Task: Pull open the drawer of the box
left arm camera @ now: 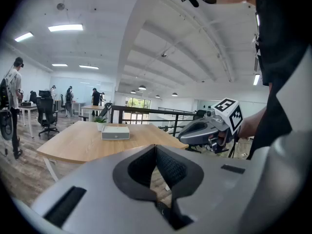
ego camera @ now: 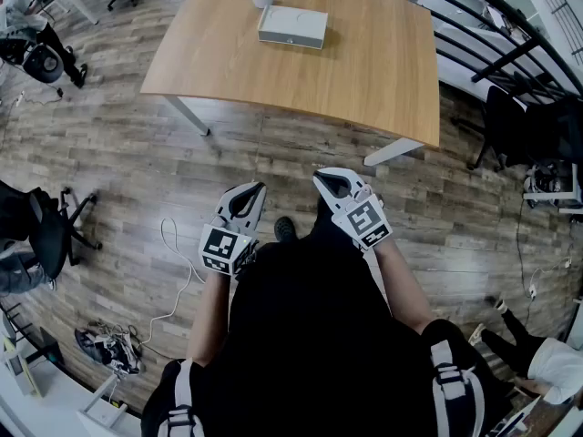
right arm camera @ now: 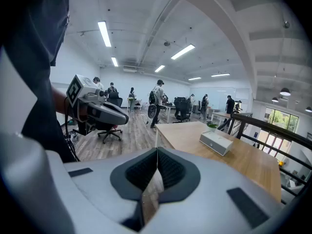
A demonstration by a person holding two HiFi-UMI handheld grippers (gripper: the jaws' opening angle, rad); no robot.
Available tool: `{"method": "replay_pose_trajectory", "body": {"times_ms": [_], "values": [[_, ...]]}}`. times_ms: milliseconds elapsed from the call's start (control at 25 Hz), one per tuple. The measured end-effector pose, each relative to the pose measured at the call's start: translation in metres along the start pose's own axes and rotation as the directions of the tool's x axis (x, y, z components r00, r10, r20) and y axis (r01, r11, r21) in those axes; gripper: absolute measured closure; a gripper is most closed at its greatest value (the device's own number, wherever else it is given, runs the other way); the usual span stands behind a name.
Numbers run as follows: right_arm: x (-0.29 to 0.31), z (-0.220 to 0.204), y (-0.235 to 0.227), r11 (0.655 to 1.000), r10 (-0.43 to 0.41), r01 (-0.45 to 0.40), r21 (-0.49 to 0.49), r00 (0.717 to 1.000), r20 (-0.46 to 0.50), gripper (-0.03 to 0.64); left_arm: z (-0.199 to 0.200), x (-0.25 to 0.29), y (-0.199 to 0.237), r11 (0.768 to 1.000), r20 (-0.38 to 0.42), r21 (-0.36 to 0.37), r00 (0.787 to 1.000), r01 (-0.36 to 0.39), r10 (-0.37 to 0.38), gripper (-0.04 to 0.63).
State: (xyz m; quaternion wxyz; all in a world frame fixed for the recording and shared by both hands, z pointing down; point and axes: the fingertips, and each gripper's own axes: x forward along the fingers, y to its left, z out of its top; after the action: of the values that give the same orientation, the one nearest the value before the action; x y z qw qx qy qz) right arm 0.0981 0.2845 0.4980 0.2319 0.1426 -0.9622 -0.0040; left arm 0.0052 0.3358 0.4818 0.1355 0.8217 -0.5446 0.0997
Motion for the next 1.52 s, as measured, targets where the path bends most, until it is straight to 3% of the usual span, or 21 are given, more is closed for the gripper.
{"method": "replay_pose_trajectory", "body": {"times_ms": [760, 1520], "values": [[0.001, -0.005, -0.005, 0.999, -0.035, 0.035, -0.018, 0.999, -0.03, 0.592, 0.005, 0.004, 0.009, 1.0, -0.001, 0.005, 1.0, 0.009, -0.009, 0.572], [0.009, 0.004, -0.01, 0.999, -0.051, 0.051, 0.008, 0.999, 0.001, 0.592, 0.005, 0.0, 0.015, 1.0, -0.004, 0.006, 1.0, 0.009, -0.009, 0.572]]}}
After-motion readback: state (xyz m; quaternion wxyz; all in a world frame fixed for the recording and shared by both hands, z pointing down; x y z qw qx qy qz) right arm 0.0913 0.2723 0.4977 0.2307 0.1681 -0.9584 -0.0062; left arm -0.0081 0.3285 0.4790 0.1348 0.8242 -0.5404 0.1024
